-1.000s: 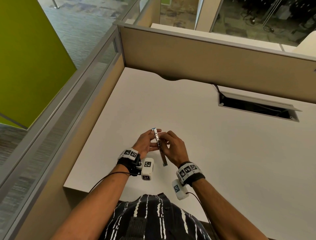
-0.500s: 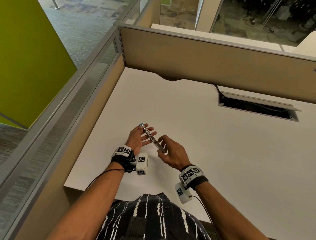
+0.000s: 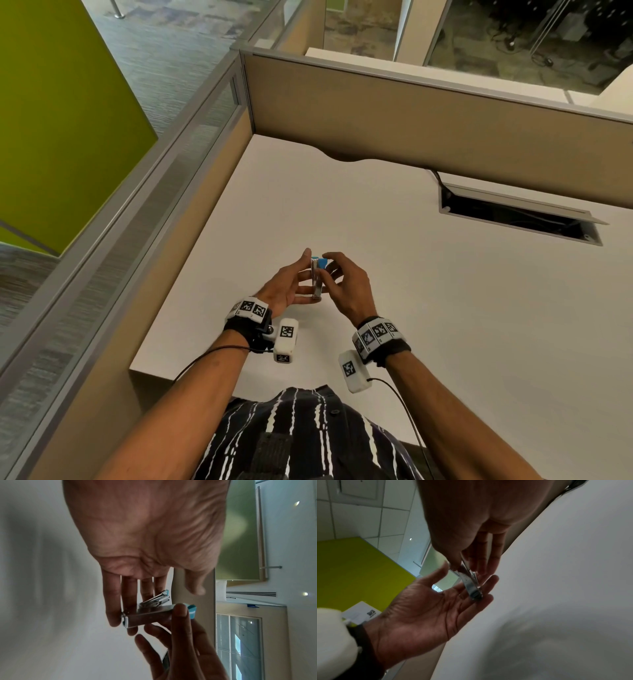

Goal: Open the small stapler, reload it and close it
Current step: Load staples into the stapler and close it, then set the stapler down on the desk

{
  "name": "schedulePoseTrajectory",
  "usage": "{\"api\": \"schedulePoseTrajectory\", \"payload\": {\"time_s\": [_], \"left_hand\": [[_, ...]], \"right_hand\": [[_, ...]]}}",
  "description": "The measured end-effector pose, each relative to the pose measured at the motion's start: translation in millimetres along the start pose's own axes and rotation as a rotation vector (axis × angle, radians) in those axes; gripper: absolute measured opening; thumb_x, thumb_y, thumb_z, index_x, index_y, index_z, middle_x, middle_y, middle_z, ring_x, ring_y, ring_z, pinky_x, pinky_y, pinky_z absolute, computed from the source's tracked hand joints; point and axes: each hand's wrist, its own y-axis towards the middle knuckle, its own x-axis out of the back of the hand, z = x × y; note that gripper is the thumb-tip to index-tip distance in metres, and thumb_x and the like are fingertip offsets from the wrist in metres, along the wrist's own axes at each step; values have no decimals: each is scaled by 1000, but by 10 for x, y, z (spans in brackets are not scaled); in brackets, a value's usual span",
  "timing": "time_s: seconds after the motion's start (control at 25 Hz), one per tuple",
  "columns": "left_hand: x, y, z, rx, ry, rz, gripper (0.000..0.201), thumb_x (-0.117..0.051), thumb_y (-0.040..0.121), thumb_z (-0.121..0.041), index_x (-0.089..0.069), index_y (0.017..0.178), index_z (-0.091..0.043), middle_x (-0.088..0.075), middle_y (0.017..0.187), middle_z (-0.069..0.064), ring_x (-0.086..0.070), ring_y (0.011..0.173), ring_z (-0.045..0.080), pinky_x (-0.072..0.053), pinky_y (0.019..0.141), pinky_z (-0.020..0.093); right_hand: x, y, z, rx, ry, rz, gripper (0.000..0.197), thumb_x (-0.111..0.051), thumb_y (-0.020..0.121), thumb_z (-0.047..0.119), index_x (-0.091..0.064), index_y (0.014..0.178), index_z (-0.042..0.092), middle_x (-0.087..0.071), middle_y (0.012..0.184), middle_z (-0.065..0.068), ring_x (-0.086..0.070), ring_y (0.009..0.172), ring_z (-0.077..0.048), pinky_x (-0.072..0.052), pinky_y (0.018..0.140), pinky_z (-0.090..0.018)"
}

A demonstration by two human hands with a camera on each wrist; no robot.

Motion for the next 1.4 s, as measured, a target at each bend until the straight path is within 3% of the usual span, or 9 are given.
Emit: {"api": "schedulePoseTrajectory", "payload": {"time_s": [0.12, 0.2, 0.36, 0.44, 0.64, 0.92, 1.16, 1.28, 1.4], "left_hand": [[-37, -35, -43, -44, 75, 43, 62, -58, 98, -68, -68, 145, -29, -74, 143, 6, -75, 123, 34, -55, 112, 55], [-36, -36, -40, -63, 112, 67, 58, -56, 99, -67, -68, 145, -33, -72, 145, 3, -75, 122, 32, -56, 111, 55], [-67, 4, 12, -57, 109, 40, 62, -54, 101, -66, -67, 145, -24, -73, 144, 7, -76, 120, 40, -58, 107, 58], [-93, 16, 30, -68, 100, 51, 62, -53, 103, -64, -66, 145, -21, -74, 142, 8, -77, 115, 38, -59, 106, 57], [-131, 43, 41, -86, 92, 36, 55, -56, 104, -58, -68, 143, -20, -77, 137, 10, -80, 109, 36, -60, 104, 57], [-118, 102, 74, -46, 84, 24, 55, -57, 104, -57, -68, 143, -19, -76, 138, 11, -77, 117, 43, -56, 107, 63], [53, 118, 54, 59, 141, 6, 70, -45, 100, -74, -64, 148, -27, -74, 140, 5, -75, 123, 33, -55, 111, 54], [354, 14, 35, 67, 318, -141, 57, -51, 107, -56, -67, 142, -15, -74, 141, 8, -73, 125, 34, -56, 108, 48], [844, -290, 121, 141, 408, -203, 48, -56, 109, -40, -71, 134, -2, -76, 133, 19, -72, 124, 42, -60, 91, 41]], "right_hand": [[-24, 46, -40, -112, 30, 57, 34, -68, 100, 53, -75, 112, 22, -80, 97, 8, -75, 86, -11, -63, 79, -34], [-16, 54, -68, -116, 71, 116, 35, -66, 101, 52, -79, 115, 23, -81, 102, 8, -74, 87, -9, -62, 83, -34], [-14, 66, -119, -99, 173, 104, 28, -72, 101, 36, -79, 123, 20, -82, 101, 6, -72, 84, -6, -61, 82, -31], [-33, 67, -143, -109, 164, 74, 33, -72, 99, 41, -80, 121, 19, -82, 98, 4, -75, 84, -13, -63, 82, -35], [-66, 74, -200, -83, 140, 42, 52, -61, 89, 56, -81, 118, 18, -82, 94, 3, -75, 84, -14, -59, 79, -28], [-105, 70, -265, -107, 146, 32, 27, -75, 98, 34, -80, 115, 14, -82, 93, 0, -75, 83, -16, -62, 80, -32], [-39, 75, -352, -110, -51, 89, 30, -74, 97, 48, -73, 105, 20, -76, 96, 5, -71, 81, -17, -57, 72, -33], [-36, 26, -478, -61, -257, 94, 26, -74, 95, 44, -67, 102, 20, -68, 100, 3, -63, 86, -21, -50, 71, -37], [-61, -36, -602, 9, -405, 87, 20, -73, 92, 34, -68, 106, 21, -64, 99, 1, -61, 93, -26, -46, 75, -41]]}}
